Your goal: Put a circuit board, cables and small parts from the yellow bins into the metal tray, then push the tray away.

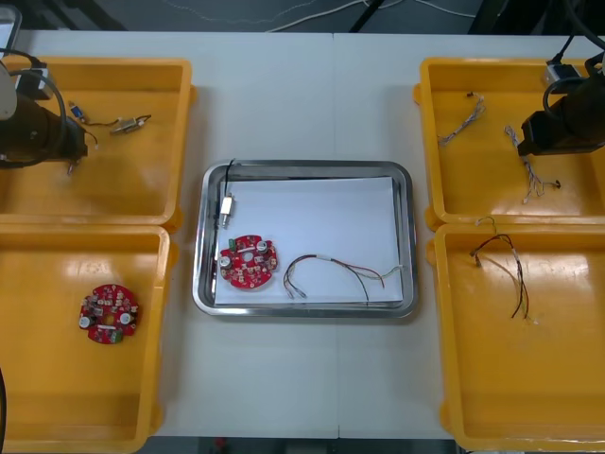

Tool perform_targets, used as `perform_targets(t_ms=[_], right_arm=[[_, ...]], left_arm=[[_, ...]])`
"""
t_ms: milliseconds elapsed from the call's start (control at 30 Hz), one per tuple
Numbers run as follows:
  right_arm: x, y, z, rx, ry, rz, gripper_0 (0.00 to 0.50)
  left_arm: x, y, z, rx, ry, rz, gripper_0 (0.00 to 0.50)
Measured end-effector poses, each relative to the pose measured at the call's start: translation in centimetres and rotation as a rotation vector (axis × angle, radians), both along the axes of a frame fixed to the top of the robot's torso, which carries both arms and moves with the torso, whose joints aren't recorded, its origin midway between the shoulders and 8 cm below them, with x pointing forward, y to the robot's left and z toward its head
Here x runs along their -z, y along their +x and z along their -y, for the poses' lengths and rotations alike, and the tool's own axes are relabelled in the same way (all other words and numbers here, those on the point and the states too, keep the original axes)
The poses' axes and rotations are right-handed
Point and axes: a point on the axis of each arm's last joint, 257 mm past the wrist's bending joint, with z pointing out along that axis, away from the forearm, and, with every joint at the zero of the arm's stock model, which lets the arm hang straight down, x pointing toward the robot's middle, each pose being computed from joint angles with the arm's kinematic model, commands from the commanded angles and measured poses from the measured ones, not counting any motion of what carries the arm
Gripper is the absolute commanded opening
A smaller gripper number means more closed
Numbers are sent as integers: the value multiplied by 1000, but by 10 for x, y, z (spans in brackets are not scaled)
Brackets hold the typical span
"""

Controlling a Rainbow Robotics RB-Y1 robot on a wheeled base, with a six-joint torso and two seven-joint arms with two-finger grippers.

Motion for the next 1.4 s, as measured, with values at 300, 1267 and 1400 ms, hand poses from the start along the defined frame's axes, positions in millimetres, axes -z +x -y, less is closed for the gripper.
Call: perform_targets(t_ms=[300,1267,1400], right_arm=[[12,2,-4,9,15,2,452],[27,5,-5,23,19,6,14],[27,5,-5,23,18,6,0]], left_arm=[[12,1,6,-3,7,-27,500],[16,7,5,12,16,-91,500],[19,6,5,20,20,-102,500]])
